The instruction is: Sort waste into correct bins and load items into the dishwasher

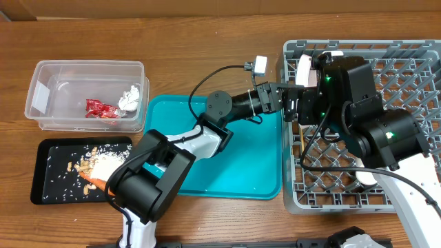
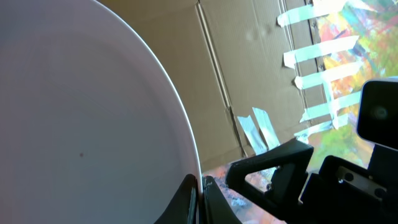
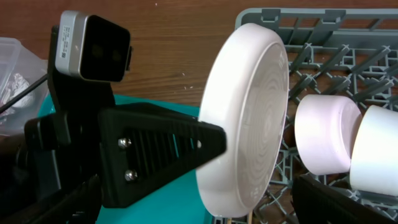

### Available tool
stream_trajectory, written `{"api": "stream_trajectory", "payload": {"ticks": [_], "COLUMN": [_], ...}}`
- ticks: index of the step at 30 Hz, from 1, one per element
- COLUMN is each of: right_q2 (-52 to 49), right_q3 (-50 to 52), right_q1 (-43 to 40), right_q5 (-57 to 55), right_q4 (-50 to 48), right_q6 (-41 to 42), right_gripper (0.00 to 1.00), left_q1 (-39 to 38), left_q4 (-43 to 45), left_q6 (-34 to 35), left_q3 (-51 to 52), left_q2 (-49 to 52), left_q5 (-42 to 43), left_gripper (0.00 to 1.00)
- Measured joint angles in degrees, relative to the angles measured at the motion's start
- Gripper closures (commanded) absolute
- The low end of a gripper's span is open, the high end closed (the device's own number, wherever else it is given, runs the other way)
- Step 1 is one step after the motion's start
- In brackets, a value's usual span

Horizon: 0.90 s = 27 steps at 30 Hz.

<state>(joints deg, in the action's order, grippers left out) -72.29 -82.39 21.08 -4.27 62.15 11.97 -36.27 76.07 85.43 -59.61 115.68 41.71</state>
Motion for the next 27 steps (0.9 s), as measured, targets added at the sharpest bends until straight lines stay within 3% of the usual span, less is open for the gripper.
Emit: {"api": "stream_trajectory", "payload": {"ticks": [14,15,16,17,18,21,27], "right_q2": [0.0,0.0,0.0,0.0,0.0,0.0,0.0], "right_q3": [0.0,0.0,0.0,0.0,0.0,0.0,0.0], "right_q1": [0.02,0.02,0.02,0.02,0.02,0.02,0.02], "right_q5": [-0.02,0.0,0.0,0.02,-0.02,-0.02,0.0], "right_q4": [0.04,0.02,0.07,0.07,0.04,0.02,0.04], "right_q6": [0.02,0.04,0.0,0.02,0.02,0.02,0.02], "right_gripper": [0.0,0.0,0.0,0.0,0.0,0.0,0.0], "left_q1": [-0.39,-0.39,-0.39,-0.39,-0.39,-0.39,0.31], "left_q4": [-3.19,-4.61,-6.1,-7.85,-9.92,-13.29,-12.02], "left_q6": [2.97,2.93,2.82,3.19,3.21,3.19,4.9], "left_q3": [0.0,0.0,0.0,0.0,-0.04,-0.02,-0.02], "left_q2": [0.07,0.07,0.07,0.07,0.15,0.24,0.24], "left_q5": [-3.43,-3.45,-3.63,-3.69,-3.87,-4.09,-4.26], "left_gripper": [0.93,0.86,0.53,0.35,0.0,0.0,0.0]}}
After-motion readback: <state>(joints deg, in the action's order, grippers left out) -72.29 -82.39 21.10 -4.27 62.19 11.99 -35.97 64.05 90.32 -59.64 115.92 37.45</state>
